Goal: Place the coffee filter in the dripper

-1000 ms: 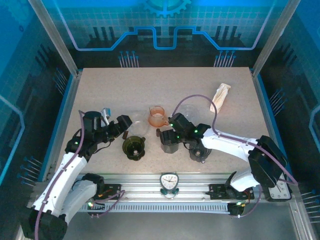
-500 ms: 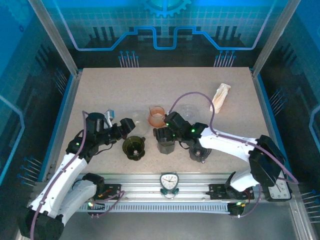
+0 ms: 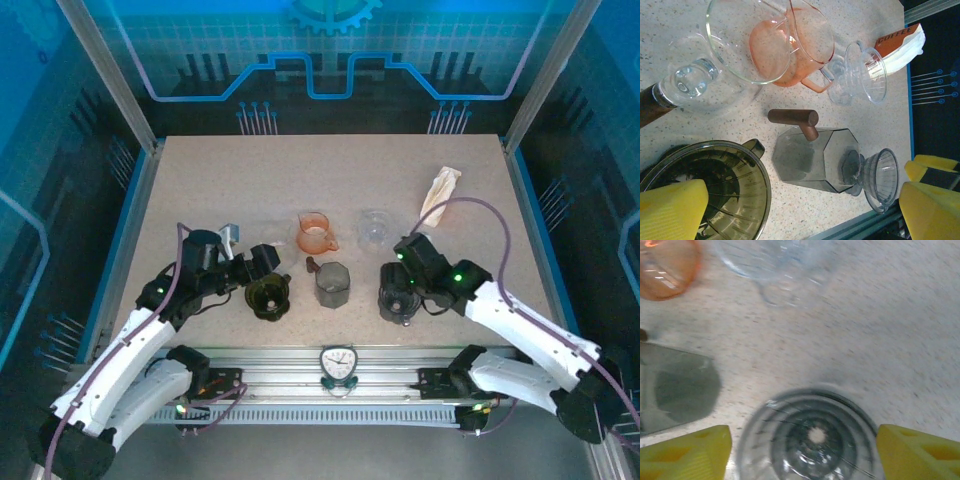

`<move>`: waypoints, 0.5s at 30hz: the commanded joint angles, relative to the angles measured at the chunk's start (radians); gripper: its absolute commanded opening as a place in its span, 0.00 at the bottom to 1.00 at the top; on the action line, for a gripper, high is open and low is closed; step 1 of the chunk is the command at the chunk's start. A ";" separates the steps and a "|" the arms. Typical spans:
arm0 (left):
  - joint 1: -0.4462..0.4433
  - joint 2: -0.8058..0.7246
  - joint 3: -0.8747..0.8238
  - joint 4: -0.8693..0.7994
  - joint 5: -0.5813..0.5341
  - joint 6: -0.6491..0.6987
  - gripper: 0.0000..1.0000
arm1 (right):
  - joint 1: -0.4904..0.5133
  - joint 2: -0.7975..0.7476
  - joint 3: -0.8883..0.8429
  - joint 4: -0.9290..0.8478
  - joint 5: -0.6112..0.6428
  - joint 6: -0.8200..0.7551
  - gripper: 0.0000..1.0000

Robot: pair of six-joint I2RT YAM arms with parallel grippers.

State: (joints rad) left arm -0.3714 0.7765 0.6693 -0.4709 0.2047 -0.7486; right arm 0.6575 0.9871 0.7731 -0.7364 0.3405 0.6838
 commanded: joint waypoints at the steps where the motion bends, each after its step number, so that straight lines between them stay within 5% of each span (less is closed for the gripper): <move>1: -0.008 -0.014 -0.005 0.021 -0.018 0.027 0.99 | -0.076 -0.055 -0.040 -0.090 -0.029 0.018 0.73; 15: -0.009 -0.013 -0.022 0.014 -0.033 0.014 0.99 | -0.271 -0.034 -0.189 0.055 -0.256 -0.008 0.50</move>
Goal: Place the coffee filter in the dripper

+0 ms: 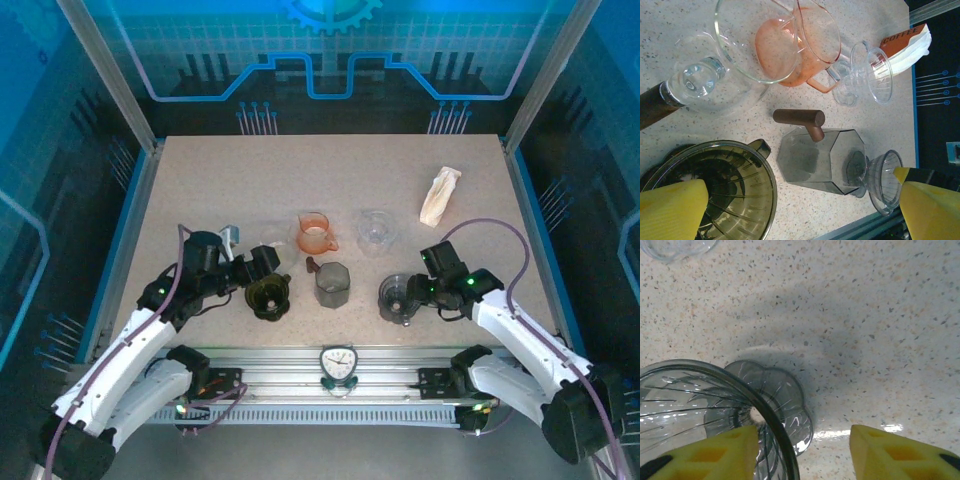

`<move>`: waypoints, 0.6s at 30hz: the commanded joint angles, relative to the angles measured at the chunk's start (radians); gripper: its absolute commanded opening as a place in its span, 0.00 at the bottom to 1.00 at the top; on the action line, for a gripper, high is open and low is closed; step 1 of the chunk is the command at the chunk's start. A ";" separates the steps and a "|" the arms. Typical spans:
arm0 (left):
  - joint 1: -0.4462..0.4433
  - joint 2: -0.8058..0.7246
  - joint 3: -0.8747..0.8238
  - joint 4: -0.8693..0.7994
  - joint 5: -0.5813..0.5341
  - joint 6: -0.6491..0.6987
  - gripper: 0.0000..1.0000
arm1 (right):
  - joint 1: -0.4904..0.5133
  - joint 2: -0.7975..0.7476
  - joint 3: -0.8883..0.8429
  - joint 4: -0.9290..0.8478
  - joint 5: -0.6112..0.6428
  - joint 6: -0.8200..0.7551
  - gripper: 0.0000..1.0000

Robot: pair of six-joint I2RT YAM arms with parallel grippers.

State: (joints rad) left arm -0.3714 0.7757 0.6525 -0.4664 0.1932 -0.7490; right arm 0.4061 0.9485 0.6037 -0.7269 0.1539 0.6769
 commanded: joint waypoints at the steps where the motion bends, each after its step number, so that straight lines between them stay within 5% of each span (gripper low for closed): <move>1: -0.009 -0.012 -0.005 0.008 -0.024 0.014 0.99 | -0.022 0.004 -0.026 0.054 -0.078 -0.001 0.48; 18: -0.009 -0.015 0.003 -0.010 -0.032 0.002 0.99 | -0.032 -0.009 0.024 0.044 -0.116 -0.063 0.00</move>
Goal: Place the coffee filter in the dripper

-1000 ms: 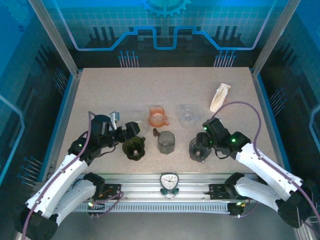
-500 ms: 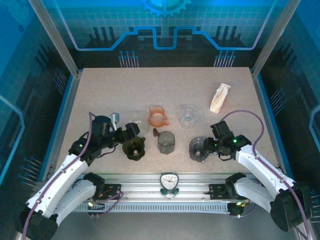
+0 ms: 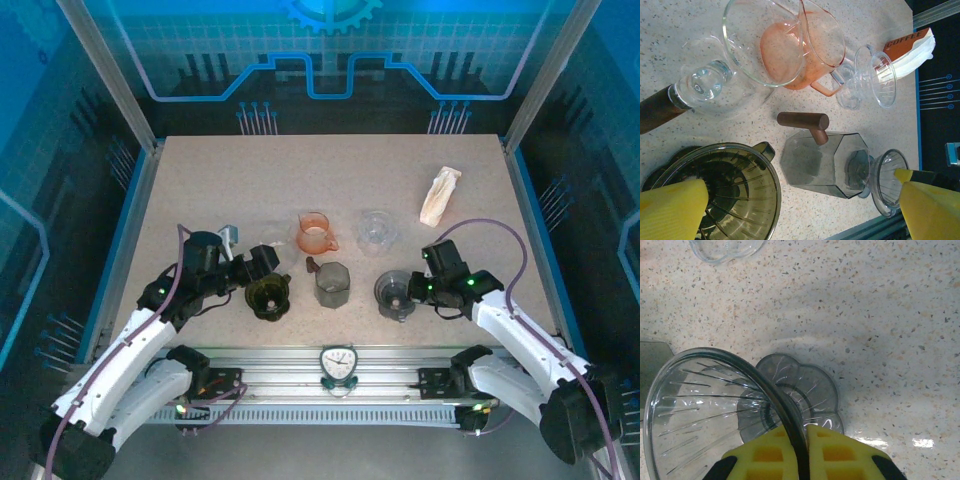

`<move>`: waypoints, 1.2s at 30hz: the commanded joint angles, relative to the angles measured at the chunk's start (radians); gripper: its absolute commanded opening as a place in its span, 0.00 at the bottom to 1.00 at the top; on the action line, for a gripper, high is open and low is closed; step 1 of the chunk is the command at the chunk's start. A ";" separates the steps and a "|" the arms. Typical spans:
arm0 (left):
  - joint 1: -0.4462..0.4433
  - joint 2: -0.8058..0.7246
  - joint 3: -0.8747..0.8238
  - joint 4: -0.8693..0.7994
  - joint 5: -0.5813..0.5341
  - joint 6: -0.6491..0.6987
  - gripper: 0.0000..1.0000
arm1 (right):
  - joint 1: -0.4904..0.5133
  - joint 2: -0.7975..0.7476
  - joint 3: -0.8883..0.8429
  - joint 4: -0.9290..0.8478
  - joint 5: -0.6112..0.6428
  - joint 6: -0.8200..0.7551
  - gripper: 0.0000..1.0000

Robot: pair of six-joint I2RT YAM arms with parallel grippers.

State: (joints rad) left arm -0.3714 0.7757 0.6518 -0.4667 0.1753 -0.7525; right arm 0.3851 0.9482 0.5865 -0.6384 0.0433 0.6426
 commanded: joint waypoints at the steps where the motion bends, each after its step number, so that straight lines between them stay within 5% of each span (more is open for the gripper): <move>1: -0.008 -0.016 0.006 -0.012 -0.015 0.005 0.99 | -0.011 -0.010 0.060 -0.054 -0.010 -0.036 0.00; 9: -0.008 -0.036 0.023 -0.036 -0.034 0.020 0.99 | 0.041 0.018 0.279 -0.124 -0.071 -0.085 0.00; 20: -0.008 -0.043 0.022 -0.049 -0.047 0.021 0.99 | 0.269 0.268 0.578 -0.118 -0.095 -0.083 0.00; 36: -0.008 -0.053 0.016 -0.060 -0.057 0.024 0.99 | 0.305 0.459 0.620 -0.025 -0.181 -0.058 0.00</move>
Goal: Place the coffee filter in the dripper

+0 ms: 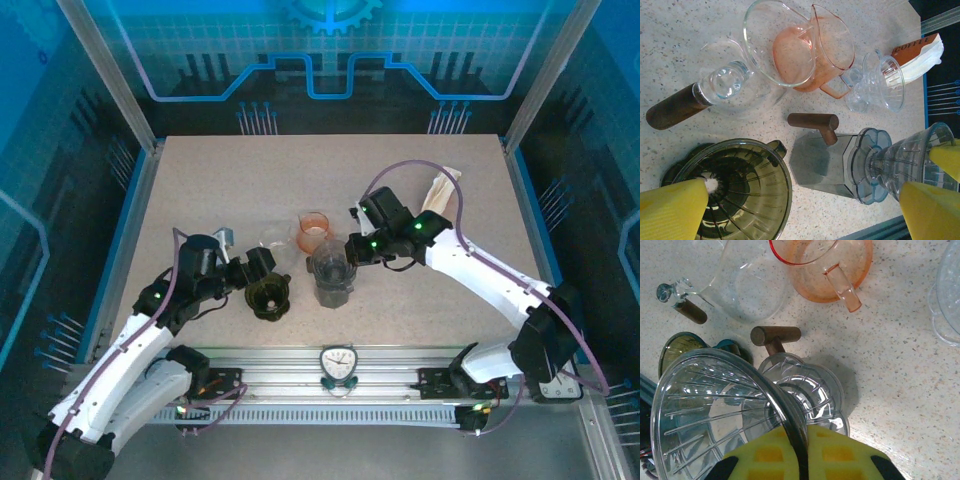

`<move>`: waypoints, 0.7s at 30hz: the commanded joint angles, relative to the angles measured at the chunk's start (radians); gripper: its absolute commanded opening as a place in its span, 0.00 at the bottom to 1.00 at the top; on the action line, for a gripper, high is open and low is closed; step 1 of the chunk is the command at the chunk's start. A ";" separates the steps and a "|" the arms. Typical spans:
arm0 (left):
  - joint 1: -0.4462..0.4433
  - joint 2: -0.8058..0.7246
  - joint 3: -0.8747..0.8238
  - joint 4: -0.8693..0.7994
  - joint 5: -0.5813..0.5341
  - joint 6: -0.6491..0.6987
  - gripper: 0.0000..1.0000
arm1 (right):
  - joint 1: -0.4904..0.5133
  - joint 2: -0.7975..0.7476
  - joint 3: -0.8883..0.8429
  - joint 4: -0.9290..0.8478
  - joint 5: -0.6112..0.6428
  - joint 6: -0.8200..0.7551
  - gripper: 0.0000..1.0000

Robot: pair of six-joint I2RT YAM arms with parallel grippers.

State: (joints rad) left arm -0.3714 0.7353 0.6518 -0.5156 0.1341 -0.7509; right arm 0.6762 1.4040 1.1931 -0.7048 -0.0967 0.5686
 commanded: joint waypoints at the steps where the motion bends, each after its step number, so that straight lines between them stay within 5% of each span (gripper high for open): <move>1: -0.009 -0.011 0.016 -0.011 -0.017 0.022 0.99 | 0.014 0.007 0.010 0.046 -0.044 0.019 0.00; 21: -0.009 -0.012 0.009 -0.007 -0.020 0.018 0.99 | 0.013 0.018 -0.039 0.033 -0.035 0.036 0.00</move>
State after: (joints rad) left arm -0.3714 0.7353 0.6518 -0.5156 0.1268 -0.7513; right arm 0.6762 1.4143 1.1667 -0.6800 -0.1135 0.5873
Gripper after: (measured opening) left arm 0.989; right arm 0.098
